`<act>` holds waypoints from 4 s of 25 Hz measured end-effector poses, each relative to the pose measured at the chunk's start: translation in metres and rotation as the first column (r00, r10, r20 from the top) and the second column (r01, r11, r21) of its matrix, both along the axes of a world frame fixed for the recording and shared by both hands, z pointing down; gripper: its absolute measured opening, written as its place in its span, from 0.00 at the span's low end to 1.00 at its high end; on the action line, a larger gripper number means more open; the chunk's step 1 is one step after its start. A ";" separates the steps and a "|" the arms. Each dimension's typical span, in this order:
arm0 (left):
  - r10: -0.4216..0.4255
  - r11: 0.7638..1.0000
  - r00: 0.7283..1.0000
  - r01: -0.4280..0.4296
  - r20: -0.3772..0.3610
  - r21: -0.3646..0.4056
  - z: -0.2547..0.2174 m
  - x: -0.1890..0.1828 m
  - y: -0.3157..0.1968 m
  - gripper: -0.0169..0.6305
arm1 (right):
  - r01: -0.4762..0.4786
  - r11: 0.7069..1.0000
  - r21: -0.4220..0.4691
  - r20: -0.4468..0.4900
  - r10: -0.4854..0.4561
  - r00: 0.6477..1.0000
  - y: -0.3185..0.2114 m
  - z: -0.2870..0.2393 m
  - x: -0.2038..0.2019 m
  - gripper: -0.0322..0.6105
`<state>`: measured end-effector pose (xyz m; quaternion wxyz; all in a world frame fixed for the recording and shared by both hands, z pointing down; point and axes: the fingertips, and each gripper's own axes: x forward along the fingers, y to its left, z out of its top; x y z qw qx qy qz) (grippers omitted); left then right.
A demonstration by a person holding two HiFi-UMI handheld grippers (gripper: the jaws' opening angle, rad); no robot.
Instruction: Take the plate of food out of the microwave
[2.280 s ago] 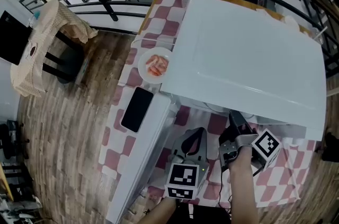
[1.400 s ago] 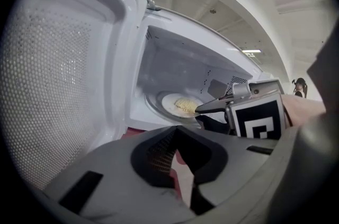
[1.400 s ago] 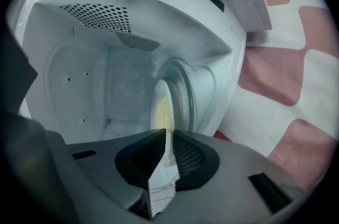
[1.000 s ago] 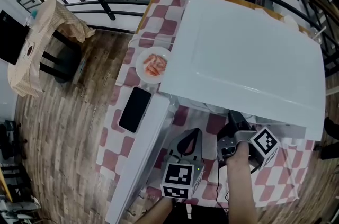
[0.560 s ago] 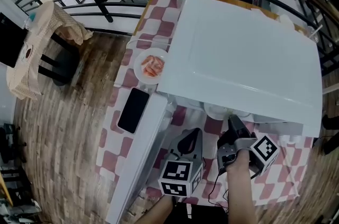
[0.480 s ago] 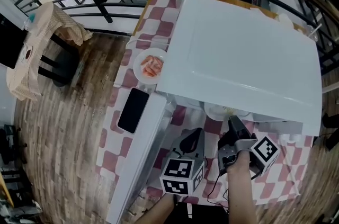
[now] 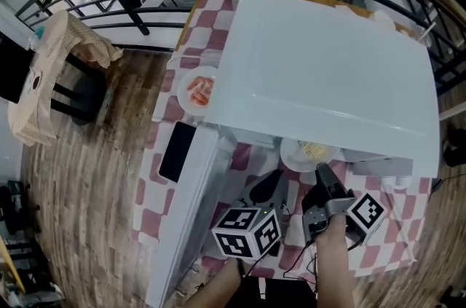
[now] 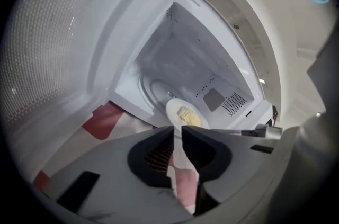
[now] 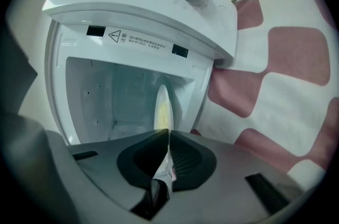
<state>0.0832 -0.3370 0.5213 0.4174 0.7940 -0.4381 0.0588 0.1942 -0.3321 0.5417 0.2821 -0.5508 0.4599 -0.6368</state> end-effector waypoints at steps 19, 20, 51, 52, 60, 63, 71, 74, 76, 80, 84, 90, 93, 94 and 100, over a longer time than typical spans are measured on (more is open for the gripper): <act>-0.076 0.985 0.978 0.043 -0.194 -0.168 0.022 0.022 -0.018 0.27 | 0.010 1.000 0.017 -0.015 -0.010 1.000 0.013 0.005 0.009 0.06; -0.076 0.984 0.977 0.042 -0.198 -0.172 0.023 0.023 -0.019 0.27 | 0.011 1.000 0.015 -0.016 -0.011 1.000 0.014 0.006 0.009 0.07; 0.008 1.000 0.978 -0.014 -0.208 -0.024 -0.008 0.019 0.033 0.18 | 0.059 0.997 0.057 -0.101 -0.053 0.994 0.056 -0.016 -0.004 0.08; 0.007 1.000 0.977 -0.012 -0.213 -0.023 -0.011 0.017 0.037 0.18 | 0.059 0.996 0.060 -0.100 -0.052 0.994 0.059 -0.019 -0.006 0.08; 0.026 1.000 0.971 -0.028 -0.236 -0.006 -0.026 0.007 0.063 0.18 | 0.028 0.996 0.080 -0.093 -0.021 0.995 0.088 -0.034 -0.016 0.08; 0.038 0.999 0.969 -0.040 -0.243 -0.002 -0.030 0.005 0.071 0.18 | 0.014 0.996 0.092 -0.100 -0.005 0.995 0.097 -0.039 -0.017 0.08; 0.065 0.998 0.965 -0.065 -0.254 0.010 -0.040 0.002 0.086 0.18 | -0.018 0.995 0.101 -0.097 0.028 0.995 0.113 -0.048 -0.021 0.08; 0.061 0.998 0.964 -0.060 -0.259 0.011 -0.044 -0.001 0.088 0.18 | -0.011 0.994 0.111 -0.097 0.021 0.995 0.115 -0.053 -0.024 0.08; 0.058 0.998 0.964 -0.057 -0.260 0.011 -0.046 -0.002 0.090 0.18 | -0.006 0.994 0.109 -0.097 0.017 0.995 0.117 -0.055 -0.025 0.08; 0.043 0.999 0.966 -0.040 -0.255 0.017 -0.049 -0.003 0.098 0.18 | 0.006 0.994 0.106 -0.090 0.003 0.996 0.123 -0.056 -0.026 0.07; 0.007 1.000 0.964 -0.006 -0.266 0.007 -0.050 -0.004 0.113 0.18 | 0.035 0.994 0.104 -0.090 -0.026 0.996 0.134 -0.058 -0.026 0.07; -0.033 0.999 0.960 0.036 -0.277 0.004 -0.053 -0.002 0.142 0.18 | 0.067 0.993 0.100 -0.093 -0.058 0.994 0.160 -0.062 -0.022 0.07; -0.048 0.999 0.959 0.049 -0.280 0.000 -0.055 -0.002 0.159 0.18 | 0.077 0.992 0.099 -0.089 -0.068 0.994 0.176 -0.064 -0.022 0.07; -0.052 0.999 0.958 0.055 -0.281 0.001 -0.056 -0.002 0.165 0.18 | 0.081 0.992 0.099 -0.089 -0.072 0.993 0.181 -0.065 -0.022 0.07; -0.077 0.996 0.955 0.083 -0.286 0.010 -0.062 -0.007 0.197 0.18 | 0.104 0.989 0.108 -0.087 -0.095 0.992 0.210 -0.071 -0.026 0.07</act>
